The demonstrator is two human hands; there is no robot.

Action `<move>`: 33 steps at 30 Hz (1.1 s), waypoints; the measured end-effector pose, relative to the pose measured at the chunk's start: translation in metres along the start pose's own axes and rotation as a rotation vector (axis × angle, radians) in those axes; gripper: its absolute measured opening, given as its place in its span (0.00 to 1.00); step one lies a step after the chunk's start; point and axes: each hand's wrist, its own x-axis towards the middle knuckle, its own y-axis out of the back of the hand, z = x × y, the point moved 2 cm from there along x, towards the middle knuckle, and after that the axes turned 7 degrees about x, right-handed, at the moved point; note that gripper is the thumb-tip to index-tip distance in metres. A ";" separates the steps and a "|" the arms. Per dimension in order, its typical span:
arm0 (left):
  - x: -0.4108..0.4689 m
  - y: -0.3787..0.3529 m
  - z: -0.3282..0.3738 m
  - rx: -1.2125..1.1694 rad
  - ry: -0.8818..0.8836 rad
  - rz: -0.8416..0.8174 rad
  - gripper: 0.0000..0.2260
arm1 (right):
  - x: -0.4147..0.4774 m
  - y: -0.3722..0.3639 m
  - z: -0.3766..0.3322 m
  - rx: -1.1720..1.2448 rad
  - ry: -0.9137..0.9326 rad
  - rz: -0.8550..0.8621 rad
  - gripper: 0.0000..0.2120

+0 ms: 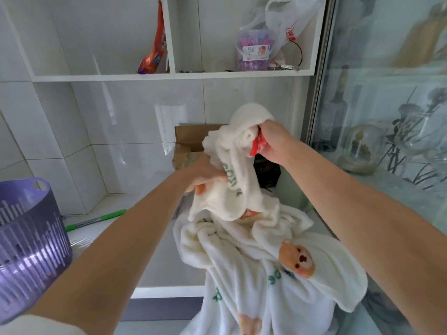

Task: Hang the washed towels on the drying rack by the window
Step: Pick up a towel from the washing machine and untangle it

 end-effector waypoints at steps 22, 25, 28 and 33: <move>0.022 0.031 0.084 -0.844 -0.248 0.466 0.27 | -0.032 0.077 0.075 -0.622 -0.594 -0.411 0.17; 0.019 0.046 0.067 -0.712 -0.247 0.622 0.26 | -0.031 0.078 0.070 -0.671 -0.515 -0.345 0.22; 0.016 0.054 0.042 -0.475 -0.154 0.656 0.26 | -0.025 0.070 0.057 -0.746 -0.252 -0.143 0.15; -0.001 0.054 0.011 -0.143 0.109 0.524 0.37 | -0.021 0.031 0.031 -0.469 -0.018 -0.077 0.09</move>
